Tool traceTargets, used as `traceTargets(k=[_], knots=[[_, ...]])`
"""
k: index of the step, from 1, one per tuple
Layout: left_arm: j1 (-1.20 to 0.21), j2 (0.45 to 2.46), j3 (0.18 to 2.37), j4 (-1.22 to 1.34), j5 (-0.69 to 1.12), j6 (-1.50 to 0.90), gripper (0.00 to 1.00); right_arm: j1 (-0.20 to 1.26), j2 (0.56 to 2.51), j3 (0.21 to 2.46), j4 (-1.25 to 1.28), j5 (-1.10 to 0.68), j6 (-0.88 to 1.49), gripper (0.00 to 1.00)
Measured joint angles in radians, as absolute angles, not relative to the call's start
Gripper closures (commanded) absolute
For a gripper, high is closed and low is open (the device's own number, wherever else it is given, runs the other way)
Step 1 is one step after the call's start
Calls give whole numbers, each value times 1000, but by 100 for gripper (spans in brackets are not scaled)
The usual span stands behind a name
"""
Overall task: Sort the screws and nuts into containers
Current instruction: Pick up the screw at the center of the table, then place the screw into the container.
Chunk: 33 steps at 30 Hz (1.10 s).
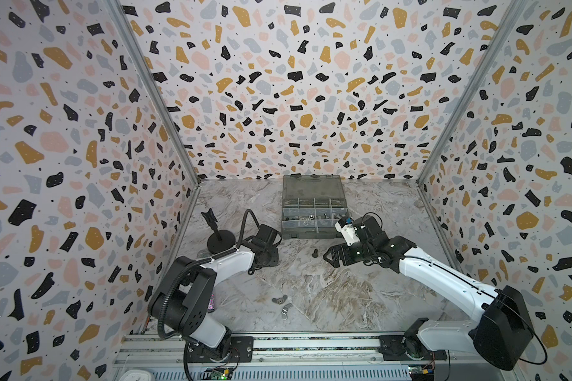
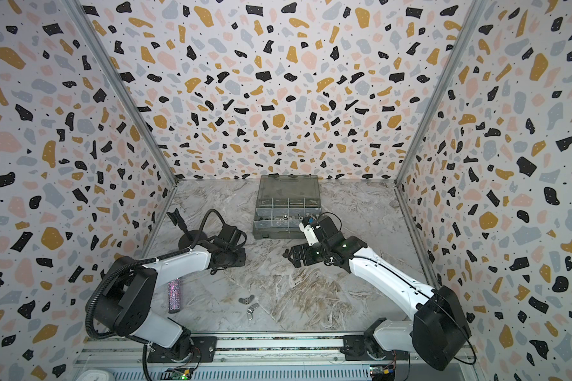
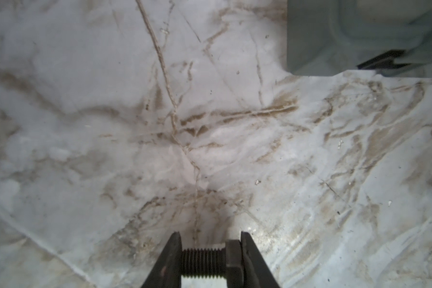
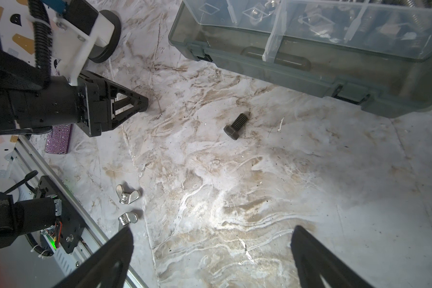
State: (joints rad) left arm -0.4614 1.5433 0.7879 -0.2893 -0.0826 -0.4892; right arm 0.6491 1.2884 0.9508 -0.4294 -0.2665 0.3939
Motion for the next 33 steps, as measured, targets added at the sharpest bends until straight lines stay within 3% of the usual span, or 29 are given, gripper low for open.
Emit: traceTargets(k=[10,24,33], knots=[[-461,1606,984,-360,-87,-480,73,616,1289,965,-435,-281,382,1],[-461,1946,1545,-469,-74,-457,73,551,1349,1025,-434,-346,346,1],[-461,2133,1767,-528,-65,-447,71,498,1393,1044,-434,-377,322,1]])
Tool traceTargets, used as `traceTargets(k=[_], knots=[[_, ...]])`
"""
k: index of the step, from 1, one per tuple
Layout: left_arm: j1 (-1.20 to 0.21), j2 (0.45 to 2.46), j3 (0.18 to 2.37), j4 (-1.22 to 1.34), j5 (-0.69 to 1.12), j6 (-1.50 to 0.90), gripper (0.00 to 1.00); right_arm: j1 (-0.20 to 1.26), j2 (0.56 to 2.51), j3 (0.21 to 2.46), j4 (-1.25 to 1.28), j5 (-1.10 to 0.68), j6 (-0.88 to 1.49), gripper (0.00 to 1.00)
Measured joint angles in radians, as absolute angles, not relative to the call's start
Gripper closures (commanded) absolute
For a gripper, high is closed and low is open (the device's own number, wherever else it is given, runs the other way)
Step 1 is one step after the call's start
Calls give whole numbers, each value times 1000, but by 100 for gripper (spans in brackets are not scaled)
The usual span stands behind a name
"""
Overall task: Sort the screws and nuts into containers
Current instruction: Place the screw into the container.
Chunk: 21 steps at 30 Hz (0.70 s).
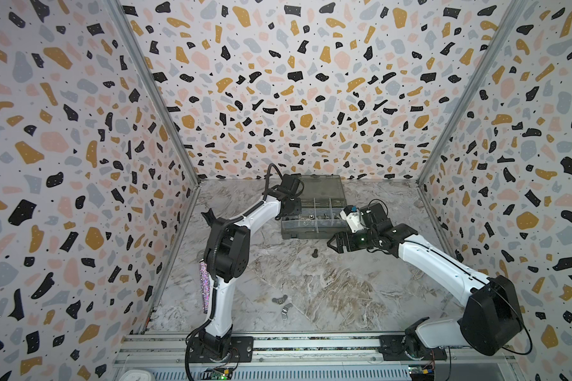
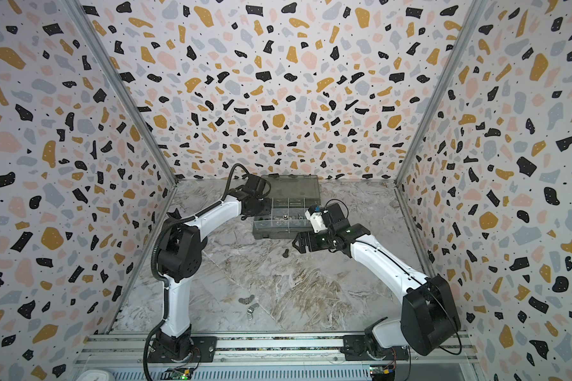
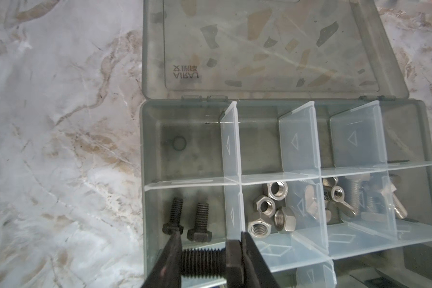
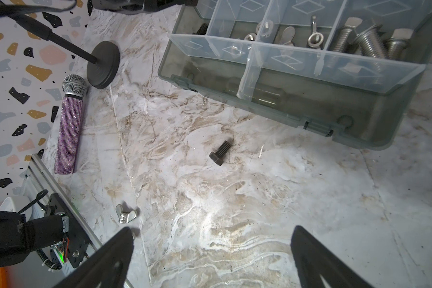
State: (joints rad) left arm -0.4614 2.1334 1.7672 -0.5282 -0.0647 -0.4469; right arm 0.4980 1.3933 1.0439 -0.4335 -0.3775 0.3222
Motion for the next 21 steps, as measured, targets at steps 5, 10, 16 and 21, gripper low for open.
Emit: traceTargets(k=[5,10,16,21], knots=[[-461,2170,1798,-560,-65,-435,54,477,1423,1048,-433,-389,313,1],[-461,2170,1798,-579,-64,-425,38,472,1442,1051,-433,-397,310,1],[-462,2036,1670,-560,-61,-422,32,475,1443,1052,-433,-399,310,1],[-484,1780,1413,-507,-65,-434,32,512,1425,1052,-434,-381,321,1]])
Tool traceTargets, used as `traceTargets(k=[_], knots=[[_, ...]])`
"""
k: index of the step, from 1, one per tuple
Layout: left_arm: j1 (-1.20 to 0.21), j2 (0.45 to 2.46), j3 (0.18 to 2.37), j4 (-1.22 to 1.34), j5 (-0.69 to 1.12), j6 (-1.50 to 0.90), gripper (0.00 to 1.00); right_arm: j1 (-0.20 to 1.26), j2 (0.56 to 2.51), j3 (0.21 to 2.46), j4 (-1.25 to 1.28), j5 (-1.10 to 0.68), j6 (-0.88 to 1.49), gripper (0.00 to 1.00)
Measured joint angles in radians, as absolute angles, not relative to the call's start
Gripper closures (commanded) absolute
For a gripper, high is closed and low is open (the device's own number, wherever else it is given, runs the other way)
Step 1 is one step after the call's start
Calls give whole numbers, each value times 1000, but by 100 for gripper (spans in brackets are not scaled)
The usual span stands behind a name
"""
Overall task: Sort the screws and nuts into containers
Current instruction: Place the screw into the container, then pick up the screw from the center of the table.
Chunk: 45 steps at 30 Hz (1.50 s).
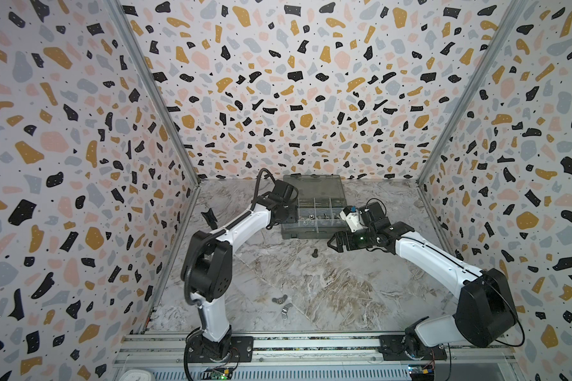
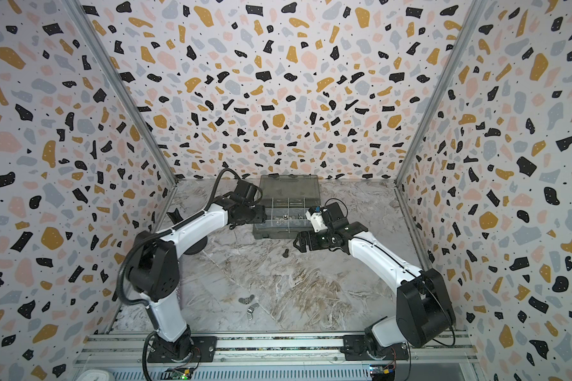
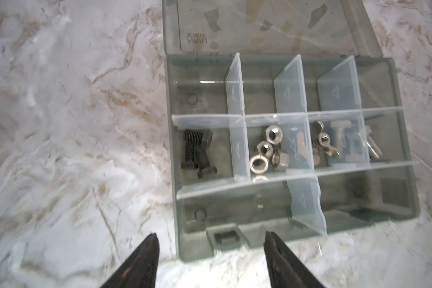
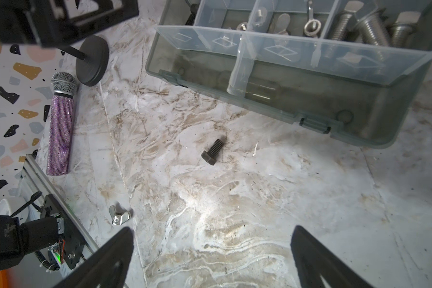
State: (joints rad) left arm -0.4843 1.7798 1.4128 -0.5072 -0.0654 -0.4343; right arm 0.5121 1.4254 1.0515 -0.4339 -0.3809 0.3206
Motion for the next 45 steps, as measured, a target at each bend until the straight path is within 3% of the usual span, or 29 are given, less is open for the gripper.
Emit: traceTargets(k=[12,20,26,28,31,32,34,45], knots=[[-630,1343,810,-448,-93,-542,31,714,1307,939,-411,-304,406,1],[-652,1166,657,-434,-115,-607,30,787,1307,863,-382,-232,456,1],[-652,1087,632,-434,-138,-624,29,786,1424,886,-358,-188,459,0],[-652,1079,632,-433,-146,-625,29,786,1462,901,-351,-185,459,11],[-652,1079,632,-435,-163,-624,24,785,1506,938,-346,-183,456,47],[-652,1079,632,-435,-168,-624,19,785,1520,951,-344,-183,455,52],[-651,1079,633,-438,-179,-619,0,785,1549,979,-340,-182,453,55],[-601,1107,765,-449,-199,-587,0,759,1720,1132,-345,-173,427,61]])
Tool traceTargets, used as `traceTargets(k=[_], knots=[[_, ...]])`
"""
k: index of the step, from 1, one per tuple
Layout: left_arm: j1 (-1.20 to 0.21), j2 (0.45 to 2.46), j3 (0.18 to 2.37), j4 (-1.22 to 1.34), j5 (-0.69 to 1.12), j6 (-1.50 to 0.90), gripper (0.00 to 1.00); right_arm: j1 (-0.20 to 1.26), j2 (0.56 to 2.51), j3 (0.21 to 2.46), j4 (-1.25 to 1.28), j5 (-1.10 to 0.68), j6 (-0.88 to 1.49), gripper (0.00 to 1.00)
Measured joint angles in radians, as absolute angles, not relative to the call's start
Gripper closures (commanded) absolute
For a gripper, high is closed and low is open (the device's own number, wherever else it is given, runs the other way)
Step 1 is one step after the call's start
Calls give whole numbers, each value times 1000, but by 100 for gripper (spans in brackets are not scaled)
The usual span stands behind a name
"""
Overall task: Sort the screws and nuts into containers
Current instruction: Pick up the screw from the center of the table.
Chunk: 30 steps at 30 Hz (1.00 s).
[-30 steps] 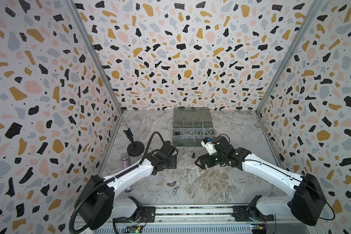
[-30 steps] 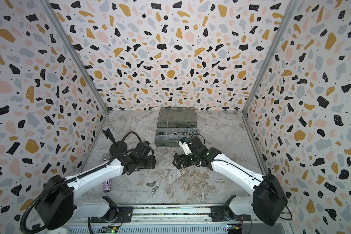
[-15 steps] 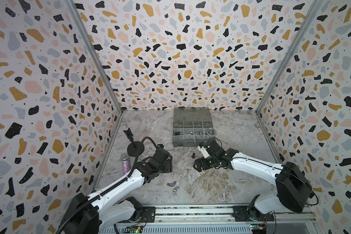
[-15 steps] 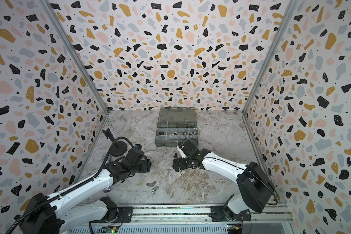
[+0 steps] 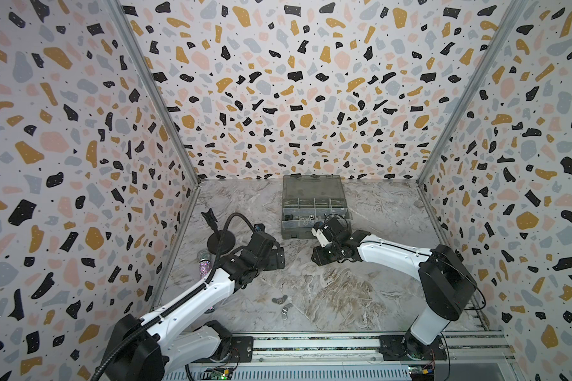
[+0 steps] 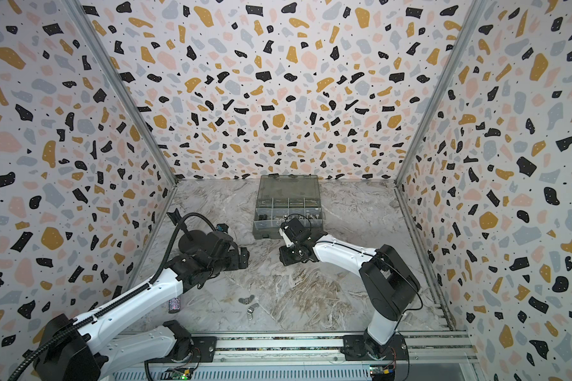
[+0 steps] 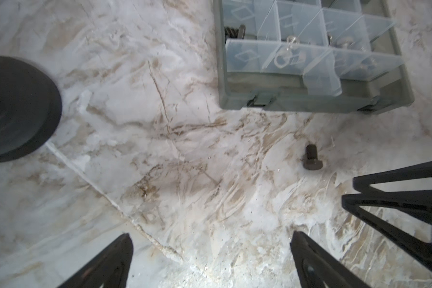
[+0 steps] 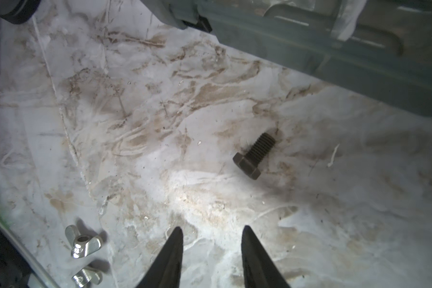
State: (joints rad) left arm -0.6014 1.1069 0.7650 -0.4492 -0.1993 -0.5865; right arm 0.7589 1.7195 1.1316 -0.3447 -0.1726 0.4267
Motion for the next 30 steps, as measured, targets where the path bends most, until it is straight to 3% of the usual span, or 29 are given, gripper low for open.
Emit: traceTargets(k=[9,30], knots=[[-562,1147,886,-456,-165,-537,0,714,1837,1226,-366,-189,414,48],[-519,1219,964,-442,-83,-479,0,712,1955,1296,-394,-213,410,53]])
